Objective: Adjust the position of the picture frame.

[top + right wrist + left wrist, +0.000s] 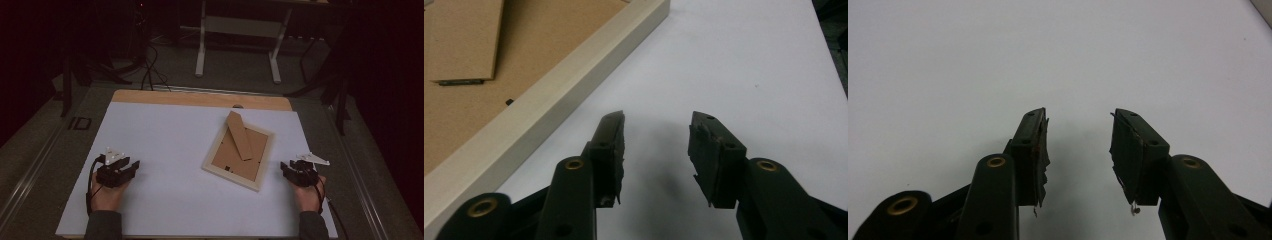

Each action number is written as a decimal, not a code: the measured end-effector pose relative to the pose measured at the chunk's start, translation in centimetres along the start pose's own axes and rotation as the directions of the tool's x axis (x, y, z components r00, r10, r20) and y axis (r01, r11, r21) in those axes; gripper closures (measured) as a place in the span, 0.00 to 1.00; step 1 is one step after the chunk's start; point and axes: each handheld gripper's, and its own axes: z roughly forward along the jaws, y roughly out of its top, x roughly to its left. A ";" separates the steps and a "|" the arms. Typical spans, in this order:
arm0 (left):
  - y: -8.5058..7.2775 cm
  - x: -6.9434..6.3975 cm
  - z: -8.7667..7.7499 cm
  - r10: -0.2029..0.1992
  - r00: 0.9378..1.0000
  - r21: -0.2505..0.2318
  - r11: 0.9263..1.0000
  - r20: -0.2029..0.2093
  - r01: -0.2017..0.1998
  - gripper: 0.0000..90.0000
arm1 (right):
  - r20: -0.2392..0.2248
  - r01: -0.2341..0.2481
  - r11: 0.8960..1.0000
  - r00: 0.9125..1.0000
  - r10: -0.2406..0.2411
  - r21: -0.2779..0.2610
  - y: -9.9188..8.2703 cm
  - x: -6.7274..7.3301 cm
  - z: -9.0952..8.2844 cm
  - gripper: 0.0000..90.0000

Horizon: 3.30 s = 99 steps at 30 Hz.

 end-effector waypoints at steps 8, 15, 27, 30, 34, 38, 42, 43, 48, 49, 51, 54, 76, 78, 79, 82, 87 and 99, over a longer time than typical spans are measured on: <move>-0.2 0.4 -0.1 -0.026 1.000 0.001 1.000 -0.014 0.026 0.65 | -0.023 0.022 1.000 0.999 -0.022 -0.011 0.9 0.4 0.0 0.79; -0.2 0.2 -0.1 -0.010 1.000 0.007 1.000 0.019 0.010 0.69 | -0.049 0.016 1.000 0.999 -0.017 -0.017 1.4 0.4 0.4 0.95; -0.2 -0.1 0.1 0.022 0.999 0.037 0.999 0.041 -0.023 0.86 | -0.054 -0.016 1.000 0.998 0.015 -0.013 2.7 0.2 1.3 0.99; -0.3 0.0 0.1 0.019 0.999 0.032 0.999 0.040 -0.020 0.91 | -0.047 -0.009 1.000 0.999 0.009 -0.009 3.0 0.2 1.6 0.99; -0.3 0.0 0.0 0.020 0.999 0.026 0.999 0.048 -0.021 1.00 | -0.037 -0.004 1.000 0.999 0.003 -0.002 3.4 0.3 1.9 0.99; -0.1 -0.2 0.1 0.022 0.998 0.019 1.000 0.066 -0.024 1.00 | -0.023 0.019 1.000 1.000 -0.019 0.002 3.9 0.5 2.3 0.99; 0.0 -0.4 0.5 0.029 0.996 0.035 0.999 0.090 -0.032 1.00 | -0.024 0.013 1.000 1.000 -0.013 -0.001 4.4 0.6 3.0 0.99; 0.0 -0.5 0.6 0.027 0.995 0.035 0.999 0.097 -0.030 1.00 | -0.025 0.013 1.000 1.000 -0.013 -0.001 4.5 0.6 3.2 0.99; 0.1 -0.8 0.7 0.029 0.994 0.034 0.999 0.102 -0.033 1.00 | -0.023 0.012 1.000 1.000 -0.011 0.004 4.9 0.8 3.8 0.99; 0.1 -0.9 0.8 0.024 0.995 0.036 0.999 0.100 -0.028 1.00 | -0.020 0.008 1.000 1.000 -0.008 0.003 5.0 0.7 3.9 0.99; 0.1 -0.9 0.8 0.008 0.994 0.043 0.999 0.105 -0.013 0.98 | -0.020 0.008 1.000 1.000 -0.008 0.000 5.1 0.7 4.0 0.99; 0.1 -1.2 0.9 0.019 0.994 0.049 0.999 0.109 -0.024 0.97 | -0.021 0.015 1.000 1.000 -0.016 -0.007 5.2 0.7 4.2 0.99; 0.0 -3.0 1.3 0.033 0.984 0.044 0.998 0.173 -0.041 1.00 | -0.020 -0.068 0.997 0.997 0.068 0.026 5.7 -0.1 6.3 0.99; 0.1 -3.0 1.2 0.026 0.983 0.035 0.999 0.183 -0.033 1.00 | -0.019 -0.073 0.997 0.997 0.074 0.032 5.8 -0.1 6.6 0.99; 0.1 -3.0 1.2 0.024 0.982 0.031 0.999 0.185 -0.030 0.99 | -0.020 -0.072 0.997 0.997 0.072 0.036 5.8 -0.1 6.7 0.99; 0.2 -3.2 1.2 0.020 0.981 0.028 0.999 0.195 -0.026 0.98 | -0.019 -0.071 0.997 0.997 0.072 0.033 6.0 0.1 6.9 0.99; 0.2 -3.8 1.5 0.031 0.973 0.038 0.998 0.228 -0.041 0.99 | -0.014 -0.082 0.996 0.997 0.082 0.038 6.3 0.3 7.3 0.99; 1.0 -6.5 2.8 0.066 0.944 0.039 0.996 0.323 -0.083 0.96 | 0.003 -0.105 0.993 0.994 0.105 0.057 6.5 0.0 8.0 0.98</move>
